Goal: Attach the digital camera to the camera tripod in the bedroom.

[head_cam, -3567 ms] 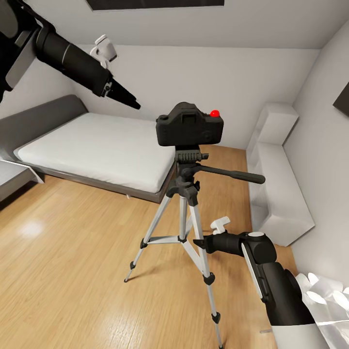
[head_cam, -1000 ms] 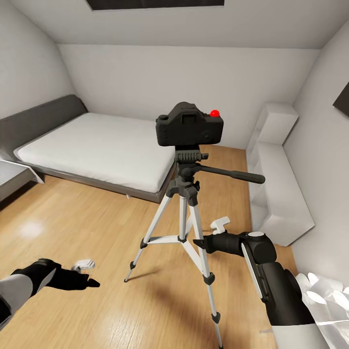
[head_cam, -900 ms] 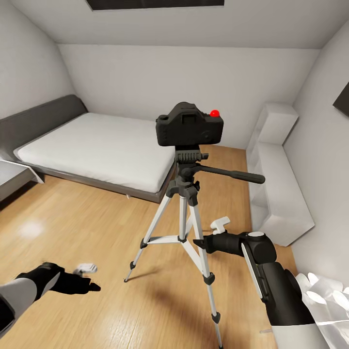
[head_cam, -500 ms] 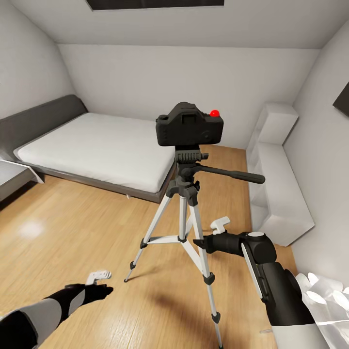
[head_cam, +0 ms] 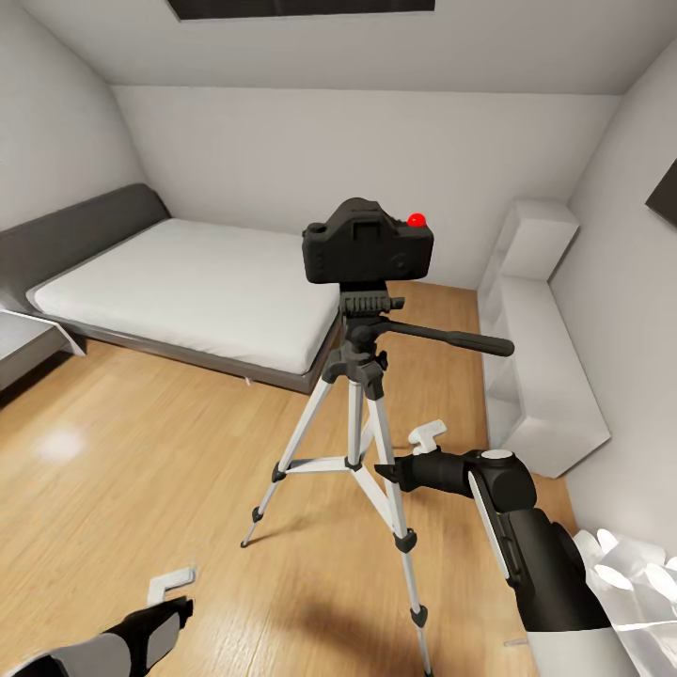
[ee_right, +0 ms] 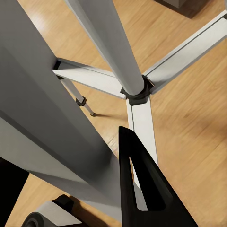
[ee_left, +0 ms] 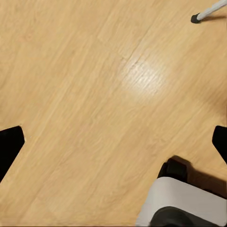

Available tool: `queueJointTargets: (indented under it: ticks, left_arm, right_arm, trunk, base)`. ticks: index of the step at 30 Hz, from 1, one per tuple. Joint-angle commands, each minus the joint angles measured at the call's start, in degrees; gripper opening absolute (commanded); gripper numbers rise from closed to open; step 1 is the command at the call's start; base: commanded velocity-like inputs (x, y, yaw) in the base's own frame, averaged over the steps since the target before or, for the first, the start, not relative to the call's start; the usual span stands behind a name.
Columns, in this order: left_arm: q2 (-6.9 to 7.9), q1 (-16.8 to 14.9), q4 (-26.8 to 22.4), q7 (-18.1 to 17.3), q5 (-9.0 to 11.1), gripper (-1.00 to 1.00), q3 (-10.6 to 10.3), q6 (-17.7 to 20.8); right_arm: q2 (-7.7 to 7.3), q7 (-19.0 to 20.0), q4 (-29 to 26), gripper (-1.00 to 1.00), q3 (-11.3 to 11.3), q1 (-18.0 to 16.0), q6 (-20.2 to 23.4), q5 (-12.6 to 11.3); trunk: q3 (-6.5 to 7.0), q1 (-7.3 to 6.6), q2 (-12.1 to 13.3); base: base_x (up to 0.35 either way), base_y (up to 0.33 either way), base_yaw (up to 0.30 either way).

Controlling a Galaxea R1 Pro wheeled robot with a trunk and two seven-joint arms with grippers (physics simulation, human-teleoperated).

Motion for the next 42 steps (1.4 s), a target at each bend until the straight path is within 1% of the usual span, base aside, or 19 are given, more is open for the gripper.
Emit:
queueJointTargets:
  ticks: [1,3,8,12,22,23,28,30,31,33,37,42]
  left_arm:
    - [-0.02,0.8,-0.1,0.4,0.4,1.0,-0.5,-0.1]
    - [0.07,2.8,0.0,0.8,0.8,1.0,-0.6,-0.4]
    - [0.36,4.9,0.0,1.1,1.2,1.0,-0.5,-0.6]
    - [0.48,6.3,0.0,1.2,1.3,1.0,-0.5,-0.5]
    - [0.53,8.4,0.0,0.8,1.3,1.0,-0.6,0.2]
    - [0.53,8.7,0.0,0.5,1.3,1.0,-0.6,0.2]
    - [0.52,10.5,0.0,-3.4,1.3,1.0,-0.6,0.8]
    - [0.53,11.2,0.0,-5.0,1.3,1.0,-0.6,1.4]
    - [0.51,11.9,0.0,-6.5,1.3,1.0,-0.6,2.1]
    - [0.49,12.6,0.0,-7.7,1.3,1.0,-0.6,2.8]
    - [0.36,14.6,0.0,-9.3,1.2,1.0,-0.6,4.2]
    - [0.03,17.0,0.0,-9.9,1.2,1.0,-0.6,4.6]
  right_arm:
    - [0.02,0.4,1.2,-1.0,0.0,0.0,-0.4,4.1]
    - [0.02,0.4,1.3,-1.0,0.0,0.0,-0.4,4.1]
    - [0.02,0.4,1.3,-1.0,0.0,0.0,-0.4,4.1]
    - [0.02,0.4,1.3,-1.0,0.0,0.0,-0.4,4.1]
    - [-0.01,0.5,1.3,-1.0,0.0,0.0,-0.4,3.8]
    - [-0.02,0.5,1.3,-1.0,0.0,0.0,-0.4,3.7]
    - [-0.06,0.4,1.3,-1.0,0.0,0.0,-0.4,3.8]
    - [-0.06,0.4,1.3,-1.0,0.0,0.0,-0.5,3.8]
    - [-0.06,0.4,1.3,-1.0,0.0,0.0,-0.5,3.8]
    - [-0.06,0.4,1.3,-1.0,0.0,0.0,-0.5,3.8]
    - [-0.07,0.4,1.3,-1.0,0.0,0.0,-0.4,4.0]
    - [-0.07,0.4,1.3,-1.0,0.0,0.0,-0.4,4.0]
  trunk:
    - [-0.09,0.04,-0.1]
    - [-0.09,0.04,-0.1]
    - [-0.09,0.04,-0.1]
    - [-0.09,0.04,-0.1]
    - [-0.09,0.04,-0.1]
    - [-0.09,0.04,-0.1]
    - [-0.09,0.04,-0.1]
    - [-0.09,0.04,-0.1]
    - [-0.09,0.04,-0.1]
    - [-0.09,0.04,-0.1]
    - [-0.09,0.04,-0.1]
    - [-0.09,0.04,-0.1]
  base:
    - [0.0,0.0,0.0]
    - [0.0,0.0,0.0]
    - [0.0,0.0,0.0]
    - [0.0,0.0,0.0]
    - [0.0,0.0,0.0]
    - [0.0,0.0,0.0]
    - [0.0,0.0,0.0]
    - [0.0,0.0,0.0]
    - [0.0,0.0,0.0]
    - [0.0,0.0,0.0]
    - [0.0,0.0,0.0]
    - [0.0,0.0,0.0]
